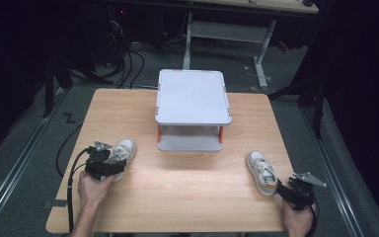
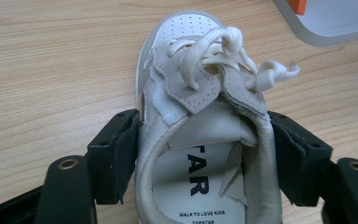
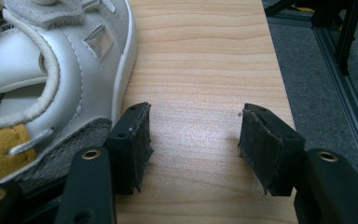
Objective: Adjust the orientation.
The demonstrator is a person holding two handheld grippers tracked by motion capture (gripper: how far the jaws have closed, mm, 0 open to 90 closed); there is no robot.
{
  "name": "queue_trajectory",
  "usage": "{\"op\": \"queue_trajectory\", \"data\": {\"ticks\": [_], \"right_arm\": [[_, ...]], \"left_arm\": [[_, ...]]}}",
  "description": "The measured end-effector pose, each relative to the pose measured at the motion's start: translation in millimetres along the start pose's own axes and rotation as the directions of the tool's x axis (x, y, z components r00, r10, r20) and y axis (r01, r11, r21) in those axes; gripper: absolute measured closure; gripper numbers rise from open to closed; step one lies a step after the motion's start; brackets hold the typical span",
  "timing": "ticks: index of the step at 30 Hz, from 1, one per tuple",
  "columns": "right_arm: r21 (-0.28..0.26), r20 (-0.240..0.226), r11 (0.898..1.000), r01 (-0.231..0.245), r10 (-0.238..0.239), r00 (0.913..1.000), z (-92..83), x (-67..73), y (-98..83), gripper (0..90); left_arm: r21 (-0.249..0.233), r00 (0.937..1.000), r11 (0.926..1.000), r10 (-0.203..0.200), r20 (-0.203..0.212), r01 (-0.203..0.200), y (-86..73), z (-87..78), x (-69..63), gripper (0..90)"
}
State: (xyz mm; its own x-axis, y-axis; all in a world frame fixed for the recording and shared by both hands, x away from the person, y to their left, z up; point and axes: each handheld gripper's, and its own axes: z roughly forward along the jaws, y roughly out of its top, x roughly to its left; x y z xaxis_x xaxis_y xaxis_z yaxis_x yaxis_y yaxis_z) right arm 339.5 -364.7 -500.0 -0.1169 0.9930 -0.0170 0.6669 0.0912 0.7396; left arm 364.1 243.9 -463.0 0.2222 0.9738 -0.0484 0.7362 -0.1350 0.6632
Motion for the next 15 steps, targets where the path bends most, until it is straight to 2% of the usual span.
{"op": "queue_trajectory", "data": {"ticks": [8, 12, 15], "right_arm": [[0.000, 0.000, 1.000, 0.000, 0.000, 1.0000, 0.0, 0.0, 0.0, 43.0], [0.000, 0.000, 1.000, 0.000, 0.000, 1.0000, 0.0, 0.0, 0.0, 43.0], [0.000, 0.000, 1.000, 0.000, 0.000, 1.0000, 0.0, 0.0, 0.0, 43.0]], "left_arm": [[0.007, 1.0000, 1.0000, -0.001, 0.006, 0.001, -0.7, -5.3, -10.5, 34.3], [0.001, 0.9996, 1.0000, 0.004, 0.028, -0.004, -1.9, -10.8, -23.4, 34.7], [-0.009, 0.9976, 0.9999, 0.007, 0.068, -0.007, -2.0, -16.0, -38.7, 35.5]]}}
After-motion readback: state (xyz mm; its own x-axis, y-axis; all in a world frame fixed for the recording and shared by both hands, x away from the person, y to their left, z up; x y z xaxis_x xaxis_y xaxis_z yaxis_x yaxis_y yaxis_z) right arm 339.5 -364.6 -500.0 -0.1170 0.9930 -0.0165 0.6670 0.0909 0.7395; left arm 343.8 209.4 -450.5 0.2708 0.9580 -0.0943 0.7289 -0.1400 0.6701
